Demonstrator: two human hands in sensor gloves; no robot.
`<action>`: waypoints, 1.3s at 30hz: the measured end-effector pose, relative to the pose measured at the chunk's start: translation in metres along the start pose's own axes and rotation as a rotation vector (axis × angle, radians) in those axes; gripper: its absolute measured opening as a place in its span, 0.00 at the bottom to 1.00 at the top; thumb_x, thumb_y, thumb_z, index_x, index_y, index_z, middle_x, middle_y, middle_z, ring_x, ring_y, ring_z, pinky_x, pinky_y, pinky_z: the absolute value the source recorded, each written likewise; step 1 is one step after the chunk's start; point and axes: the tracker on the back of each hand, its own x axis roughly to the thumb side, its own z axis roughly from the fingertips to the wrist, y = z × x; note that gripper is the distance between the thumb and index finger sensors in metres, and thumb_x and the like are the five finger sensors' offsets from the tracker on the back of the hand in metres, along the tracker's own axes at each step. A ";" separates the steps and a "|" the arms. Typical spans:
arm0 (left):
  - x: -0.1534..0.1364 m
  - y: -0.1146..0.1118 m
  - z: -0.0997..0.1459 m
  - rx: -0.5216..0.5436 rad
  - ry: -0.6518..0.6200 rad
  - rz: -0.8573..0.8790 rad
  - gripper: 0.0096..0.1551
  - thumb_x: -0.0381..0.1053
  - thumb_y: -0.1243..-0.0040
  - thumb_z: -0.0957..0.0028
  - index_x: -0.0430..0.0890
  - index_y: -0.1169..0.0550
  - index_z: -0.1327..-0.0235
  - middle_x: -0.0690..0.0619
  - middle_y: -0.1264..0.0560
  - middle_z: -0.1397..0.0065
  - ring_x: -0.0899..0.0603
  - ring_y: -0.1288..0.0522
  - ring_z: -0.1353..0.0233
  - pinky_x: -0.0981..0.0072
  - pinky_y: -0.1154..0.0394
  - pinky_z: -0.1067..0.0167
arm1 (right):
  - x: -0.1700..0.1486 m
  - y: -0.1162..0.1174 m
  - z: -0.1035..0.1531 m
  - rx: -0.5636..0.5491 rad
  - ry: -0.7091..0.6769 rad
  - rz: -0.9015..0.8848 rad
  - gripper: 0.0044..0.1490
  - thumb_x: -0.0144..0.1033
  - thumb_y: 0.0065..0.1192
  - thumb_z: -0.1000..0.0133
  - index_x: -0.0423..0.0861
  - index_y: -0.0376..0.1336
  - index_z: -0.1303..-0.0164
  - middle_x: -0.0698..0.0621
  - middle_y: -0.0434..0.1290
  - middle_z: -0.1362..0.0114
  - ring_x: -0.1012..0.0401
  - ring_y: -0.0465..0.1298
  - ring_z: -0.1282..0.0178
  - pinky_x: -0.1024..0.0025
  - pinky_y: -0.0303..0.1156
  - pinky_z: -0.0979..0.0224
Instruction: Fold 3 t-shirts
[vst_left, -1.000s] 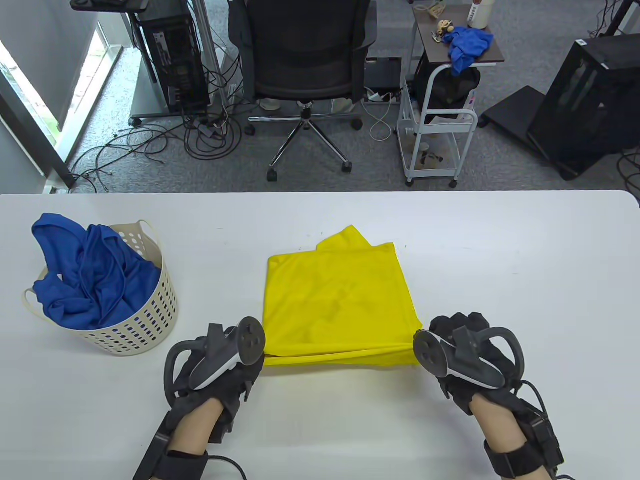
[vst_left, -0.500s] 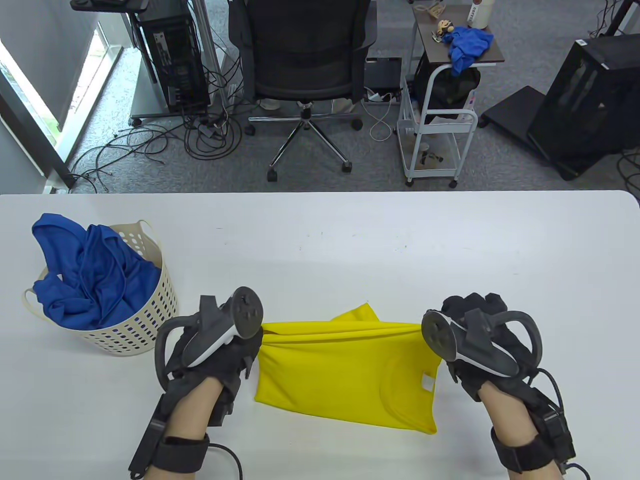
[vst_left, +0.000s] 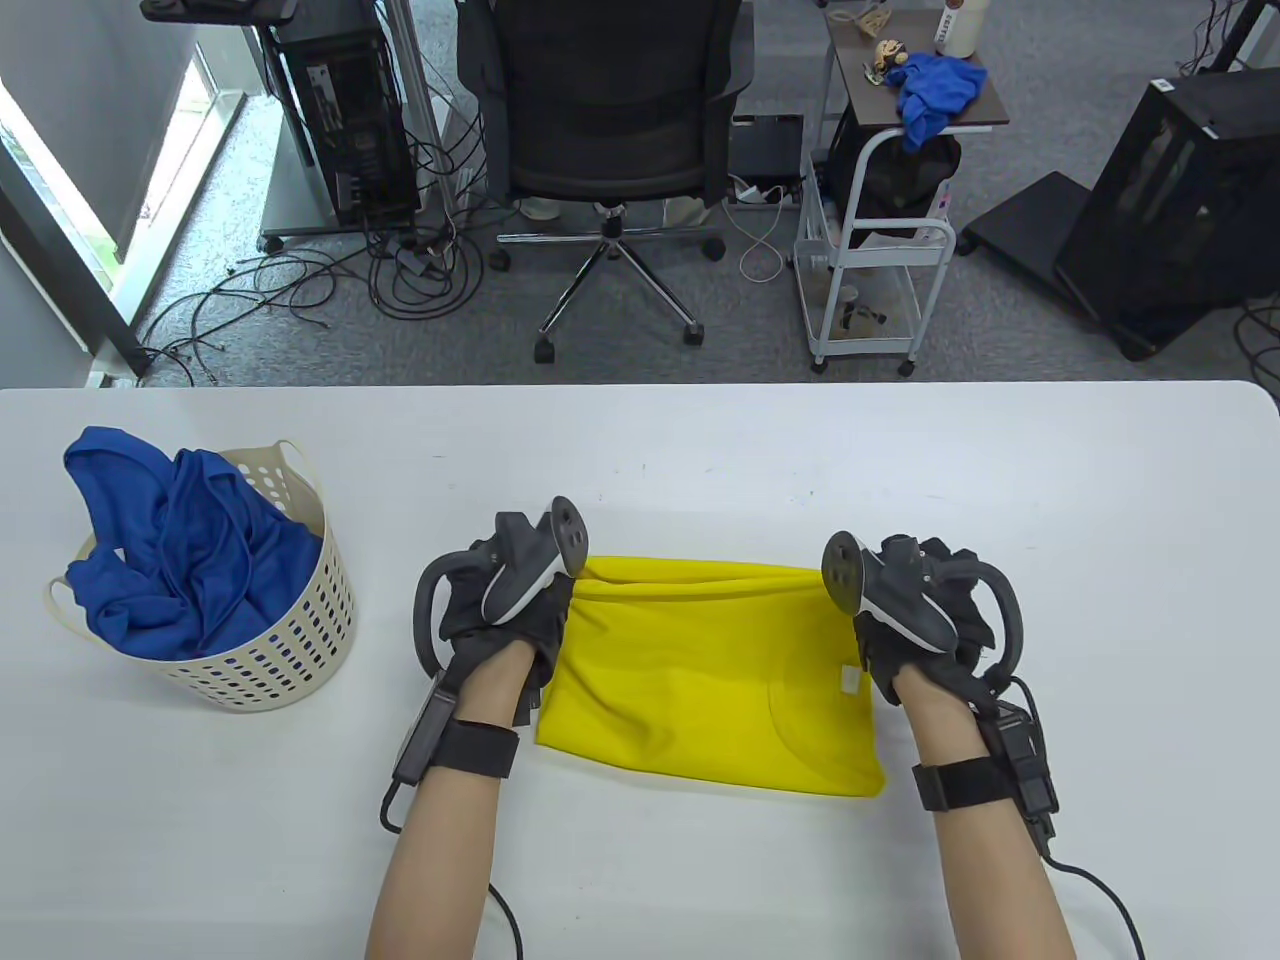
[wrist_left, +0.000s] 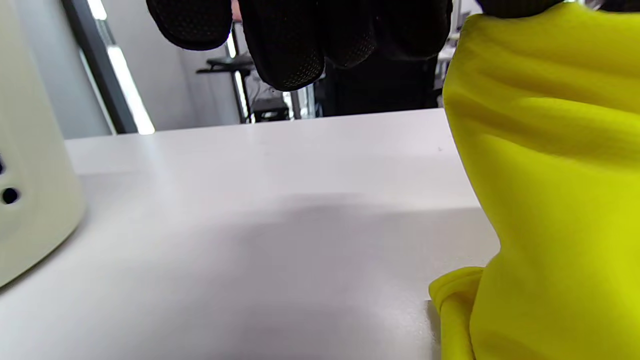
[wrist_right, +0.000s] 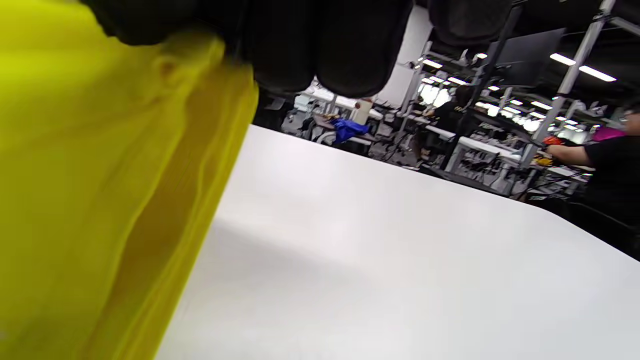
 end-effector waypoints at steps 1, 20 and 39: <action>0.004 -0.004 0.005 0.030 -0.033 0.007 0.32 0.71 0.55 0.54 0.60 0.31 0.38 0.58 0.37 0.22 0.48 0.30 0.25 0.48 0.33 0.26 | 0.000 0.003 0.000 -0.010 0.010 -0.003 0.32 0.49 0.59 0.48 0.56 0.62 0.32 0.50 0.70 0.31 0.48 0.72 0.33 0.34 0.59 0.27; 0.034 -0.064 0.089 -0.222 -0.327 -0.180 0.38 0.72 0.55 0.56 0.68 0.39 0.29 0.57 0.37 0.23 0.44 0.31 0.24 0.43 0.37 0.23 | 0.026 0.000 0.095 0.081 -0.226 -0.244 0.32 0.53 0.59 0.48 0.54 0.64 0.33 0.48 0.71 0.28 0.45 0.73 0.32 0.33 0.60 0.28; -0.005 -0.040 0.116 0.047 -0.417 0.064 0.35 0.72 0.54 0.57 0.67 0.31 0.32 0.60 0.30 0.26 0.47 0.29 0.25 0.45 0.33 0.26 | 0.059 0.050 0.098 0.277 -0.228 0.027 0.40 0.53 0.60 0.51 0.56 0.55 0.27 0.44 0.61 0.21 0.40 0.64 0.24 0.32 0.54 0.25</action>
